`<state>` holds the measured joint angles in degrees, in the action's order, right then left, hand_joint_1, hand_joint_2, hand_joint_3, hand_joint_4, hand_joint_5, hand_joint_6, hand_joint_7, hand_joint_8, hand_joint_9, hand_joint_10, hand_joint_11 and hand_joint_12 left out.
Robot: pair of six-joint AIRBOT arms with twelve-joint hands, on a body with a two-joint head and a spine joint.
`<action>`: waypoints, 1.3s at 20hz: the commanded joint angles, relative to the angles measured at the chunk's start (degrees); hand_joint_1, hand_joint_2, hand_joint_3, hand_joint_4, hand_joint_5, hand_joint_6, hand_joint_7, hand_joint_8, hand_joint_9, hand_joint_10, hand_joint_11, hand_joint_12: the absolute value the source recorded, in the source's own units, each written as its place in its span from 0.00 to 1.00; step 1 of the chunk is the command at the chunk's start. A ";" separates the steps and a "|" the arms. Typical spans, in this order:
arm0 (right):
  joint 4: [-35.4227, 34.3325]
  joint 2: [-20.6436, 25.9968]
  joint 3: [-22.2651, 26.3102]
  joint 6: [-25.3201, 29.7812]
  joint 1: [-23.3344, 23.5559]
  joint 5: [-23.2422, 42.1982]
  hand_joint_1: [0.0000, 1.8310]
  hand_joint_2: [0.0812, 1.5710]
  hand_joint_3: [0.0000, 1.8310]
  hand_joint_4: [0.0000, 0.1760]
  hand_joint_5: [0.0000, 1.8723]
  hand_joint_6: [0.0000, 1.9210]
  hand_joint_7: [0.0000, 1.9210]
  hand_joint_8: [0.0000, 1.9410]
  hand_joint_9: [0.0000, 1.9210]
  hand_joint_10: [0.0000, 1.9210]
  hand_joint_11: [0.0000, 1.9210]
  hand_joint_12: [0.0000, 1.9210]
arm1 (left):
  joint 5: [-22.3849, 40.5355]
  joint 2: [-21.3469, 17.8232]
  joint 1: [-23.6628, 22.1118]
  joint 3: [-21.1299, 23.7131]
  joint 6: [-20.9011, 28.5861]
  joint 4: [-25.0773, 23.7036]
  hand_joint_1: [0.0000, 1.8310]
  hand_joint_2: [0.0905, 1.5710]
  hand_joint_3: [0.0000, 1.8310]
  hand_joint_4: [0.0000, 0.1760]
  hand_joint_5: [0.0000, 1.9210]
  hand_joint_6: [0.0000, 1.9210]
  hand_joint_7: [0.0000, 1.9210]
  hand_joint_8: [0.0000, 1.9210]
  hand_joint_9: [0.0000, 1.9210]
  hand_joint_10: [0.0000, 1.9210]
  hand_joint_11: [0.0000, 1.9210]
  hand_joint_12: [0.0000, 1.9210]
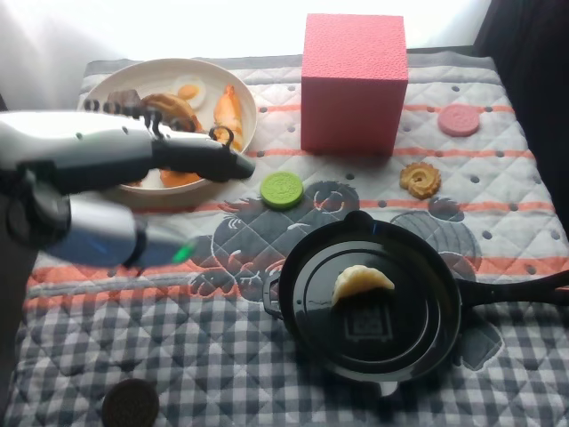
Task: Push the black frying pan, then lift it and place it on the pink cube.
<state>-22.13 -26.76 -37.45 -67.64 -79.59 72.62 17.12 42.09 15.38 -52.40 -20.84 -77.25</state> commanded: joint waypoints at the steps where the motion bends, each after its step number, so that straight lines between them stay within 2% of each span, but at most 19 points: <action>1: -0.50 0.10 -0.34 0.00 0.00 7.23 0.26 0.78 0.01 0.00 0.00 0.00 0.00 0.00 0.00 0.06 0.00 0.58 | 2.53 -0.18 -1.39 0.26 2.04 -0.71 0.10 0.93 0.00 0.11 0.10 0.01 0.13 0.00 0.08 0.05 0.00 0.32; 2: -0.46 0.03 -0.35 0.09 0.01 7.37 0.24 0.79 0.01 0.00 0.00 0.00 0.00 0.00 0.00 0.06 0.00 0.62 | 2.57 -0.16 -1.88 0.27 2.97 -1.72 0.11 0.92 0.00 0.02 0.11 0.01 0.14 0.00 0.10 0.04 0.00 0.36; 4: -0.25 -0.22 -0.37 0.21 0.12 7.63 0.23 0.79 0.00 0.00 0.00 0.00 0.00 0.00 0.00 0.05 0.00 0.60 | 2.57 -0.14 -1.94 0.26 2.99 -1.57 0.14 0.92 0.00 0.00 0.12 0.01 0.13 0.00 0.10 0.03 0.00 0.40; 5: -0.19 -0.30 -0.39 0.29 0.19 7.86 0.24 0.79 0.00 0.00 0.00 0.00 0.00 0.00 0.01 0.06 0.00 0.60 | 2.49 -0.15 -1.92 0.29 3.00 -1.60 0.13 0.93 0.00 0.00 0.13 0.01 0.13 0.00 0.10 0.02 0.00 0.38; 6: -0.18 -0.30 -0.40 0.41 0.19 8.08 0.19 0.78 0.00 0.00 0.00 0.00 0.00 0.00 0.00 0.01 0.00 0.47 | 2.27 -0.21 -1.92 0.38 3.02 -1.72 0.09 0.93 0.00 0.00 0.14 0.01 0.12 0.00 0.10 0.02 0.00 0.38; 7: -0.19 -0.30 -0.49 0.65 0.19 8.25 0.18 0.78 0.00 0.00 0.00 0.00 0.00 0.00 0.00 0.00 0.00 0.35 | 1.94 -0.32 -1.91 0.50 4.42 -3.25 0.14 0.92 0.00 0.00 0.16 0.01 0.13 0.00 0.10 0.02 0.00 0.38; 8: -0.19 -0.30 -0.64 0.98 0.19 8.40 0.18 0.78 0.00 0.00 0.00 0.00 0.00 0.00 0.00 0.00 0.00 0.27 | 1.94 -0.13 -2.52 0.37 10.03 -8.91 0.20 0.91 0.00 0.00 0.17 0.02 0.15 0.01 0.11 0.02 0.00 0.38; 9: -0.19 -0.34 -0.68 1.08 0.20 8.44 0.18 0.78 0.00 0.00 0.00 0.00 0.00 0.00 0.00 0.00 0.00 0.22 | 2.22 0.28 -3.28 0.26 16.16 -15.52 0.20 0.90 0.00 0.00 0.18 0.02 0.17 0.01 0.13 0.02 0.00 0.42; 10: -0.20 -0.42 -0.72 1.21 0.20 8.53 0.18 0.79 0.00 0.00 0.00 0.00 0.00 0.00 0.00 0.00 0.00 0.17 | 2.85 1.04 -3.95 0.07 23.76 -23.97 0.14 0.94 0.00 0.00 0.12 0.01 0.12 0.00 0.07 0.02 0.00 0.21; 11: -0.20 -0.46 -0.79 1.55 0.20 8.57 0.18 0.79 0.00 0.00 0.00 0.00 0.00 0.00 0.00 0.00 0.00 0.13 | 3.39 1.80 -3.80 -0.29 28.53 -28.88 0.07 0.97 0.01 0.00 0.10 0.01 0.09 0.00 0.05 0.01 0.00 0.17; 12: -0.20 -0.49 -0.89 1.81 0.20 8.57 0.18 0.80 0.00 0.00 0.00 0.00 0.00 0.00 0.00 0.00 0.00 0.12 | 3.89 2.56 -3.24 -0.83 32.58 -32.60 0.08 0.97 0.00 0.00 0.13 0.02 0.10 0.01 0.07 0.03 0.00 0.25; 13: -0.21 -0.59 -0.99 1.99 0.20 8.57 0.17 0.80 0.00 0.00 0.00 0.00 0.00 0.00 0.00 0.00 0.00 0.12 | 4.16 3.29 -2.32 -1.40 35.18 -34.86 0.08 0.97 0.00 0.00 0.15 0.02 0.12 0.01 0.08 0.04 0.00 0.41; 14: -0.22 -0.66 -1.09 2.19 0.19 8.57 0.17 0.80 0.00 0.00 0.00 0.00 0.00 0.00 0.00 0.00 0.00 0.15 | 4.26 3.96 -1.32 -1.86 36.64 -36.21 0.03 0.99 0.01 0.00 0.15 0.02 0.14 0.01 0.10 0.05 0.00 0.46; 16: -0.23 -0.72 -1.21 2.51 0.16 8.57 0.16 0.81 0.00 0.00 0.00 0.00 0.00 0.00 0.00 0.00 0.00 0.25 | 4.81 5.38 -0.38 -2.60 40.38 -40.24 0.00 1.00 0.03 0.00 0.14 0.03 0.15 0.01 0.08 0.08 0.00 0.40; 17: -0.23 -0.81 -1.27 2.51 0.15 8.57 0.16 0.81 0.00 0.00 0.00 0.00 0.00 0.00 0.00 0.00 0.00 0.27 | 5.48 5.99 -0.20 -3.03 42.86 -42.90 0.10 0.97 0.03 0.00 0.18 0.04 0.18 0.02 0.10 0.10 0.00 0.40; 18: -0.24 -0.85 -1.31 2.51 0.15 8.56 0.16 0.80 0.00 0.00 0.00 0.00 0.00 0.00 0.00 0.00 0.00 0.26 | 5.66 6.56 0.39 -3.28 43.79 -43.86 0.18 0.96 0.02 0.00 0.21 0.05 0.21 0.02 0.12 0.11 0.00 0.49; 19: -0.26 -0.86 -1.31 2.55 0.15 8.56 0.15 0.80 0.00 0.00 0.00 0.00 0.00 0.00 0.00 0.00 0.00 0.26 | 5.64 6.90 0.81 -3.44 43.79 -43.86 0.20 0.95 0.01 0.00 0.22 0.06 0.23 0.02 0.14 0.12 0.00 0.54; 22: -0.33 -0.93 -1.42 2.79 0.01 8.56 0.16 0.80 0.00 0.00 0.00 0.00 0.00 0.00 0.00 0.00 0.00 0.28 | 6.78 9.49 1.74 -4.88 45.42 -45.42 0.24 0.91 0.00 0.00 0.23 0.06 0.25 0.03 0.14 0.12 0.00 0.55; 26: -0.35 -1.09 -1.62 3.27 0.01 8.57 0.17 0.80 0.00 0.00 0.00 0.00 0.00 0.00 0.00 0.00 0.00 0.34 | 7.07 11.44 3.26 -5.83 45.40 -44.64 0.36 0.86 0.00 0.00 0.26 0.08 0.27 0.03 0.15 0.12 0.00 0.57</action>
<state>-21.87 -27.99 -38.61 -64.53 -79.59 74.02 24.88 53.36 18.33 -58.35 24.27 -122.91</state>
